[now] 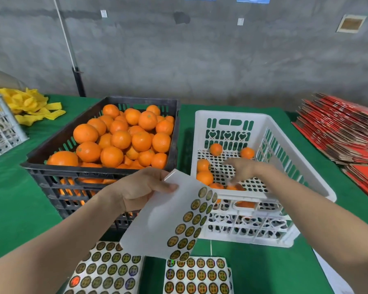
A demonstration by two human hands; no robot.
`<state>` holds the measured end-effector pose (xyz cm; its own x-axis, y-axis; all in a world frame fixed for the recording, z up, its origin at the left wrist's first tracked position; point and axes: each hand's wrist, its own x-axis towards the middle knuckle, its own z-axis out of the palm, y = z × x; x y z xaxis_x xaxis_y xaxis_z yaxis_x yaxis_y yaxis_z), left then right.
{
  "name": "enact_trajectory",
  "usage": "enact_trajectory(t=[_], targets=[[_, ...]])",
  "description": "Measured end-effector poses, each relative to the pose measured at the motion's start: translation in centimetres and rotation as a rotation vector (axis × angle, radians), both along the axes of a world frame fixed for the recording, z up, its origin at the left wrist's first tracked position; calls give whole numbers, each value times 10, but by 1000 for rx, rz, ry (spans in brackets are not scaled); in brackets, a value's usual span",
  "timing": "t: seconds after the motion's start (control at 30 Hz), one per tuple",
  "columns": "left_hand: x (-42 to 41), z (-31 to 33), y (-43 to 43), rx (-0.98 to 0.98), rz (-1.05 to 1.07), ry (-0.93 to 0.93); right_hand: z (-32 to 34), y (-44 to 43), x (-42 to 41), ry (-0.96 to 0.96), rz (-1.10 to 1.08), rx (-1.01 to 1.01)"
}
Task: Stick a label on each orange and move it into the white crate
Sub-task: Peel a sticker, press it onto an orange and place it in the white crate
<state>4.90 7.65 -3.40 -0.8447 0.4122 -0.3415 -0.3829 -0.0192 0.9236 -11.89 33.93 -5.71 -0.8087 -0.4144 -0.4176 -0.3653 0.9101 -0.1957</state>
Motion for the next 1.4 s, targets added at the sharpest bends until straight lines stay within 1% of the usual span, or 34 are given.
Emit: enact_trajectory(t=[0.03,0.07,0.1,0.13,0.17,0.2,0.27,0.4,0.57,0.67,0.77,0.87,0.93,1.0,1.1,1.2,1.27,1.3,1.33,1.37,1.4], targets=[[0,1,-2,5,7,-6,14,-4,12,75,1,-266],[0,3,-3,12,10,-8,28,-8,28,100,6,-549],[0,5,-5,23,8,-4,41,-12,47,57,34,-781],[0,7,-6,40,1,-8,52,-15,67,-16,100,-928],[-1,9,-8,61,-9,-17,58,-16,86,-72,191,-1004],[-1,10,-8,84,-22,-29,62,-18,104,-100,267,-1037],[-1,12,-10,94,-22,-38,65,-20,130,-93,327,-1047],[-2,9,-11,8,52,-1,62,-22,146,-30,241,-1055],[1,14,-9,-54,54,41,57,-27,157,-22,131,-1027],[4,13,-6,-69,53,46,51,-29,163,-12,85,-1064],[11,10,-9,-97,97,31,47,-33,171,-19,89,-1111],[19,11,-14,-134,57,34,46,-37,177,-49,69,-1206],[23,12,-16,-152,49,57,47,-40,178,-127,-2,-1278],[24,15,-19,-192,72,83,47,-45,179,-206,-84,-1306],[22,21,-23,-280,77,157,50,-52,180,-218,-154,-1322],[17,27,-30,-311,48,216,54,-62,180,-187,-166,-1270],[6,33,-34,-313,46,269,55,-69,178,-112,-177,-1203],[-4,36,-36,-304,84,292,56,-72,176,-75,-187,-1188],[-19,39,-39,-323,175,313,57,-74,175,-49,-199,-1184],[-36,41,-42,-393,284,359,59,-75,174,-36,-208,-1185],[-53,44,-45,-535,362,420,61,-75,173,-27,-215,-1184]])
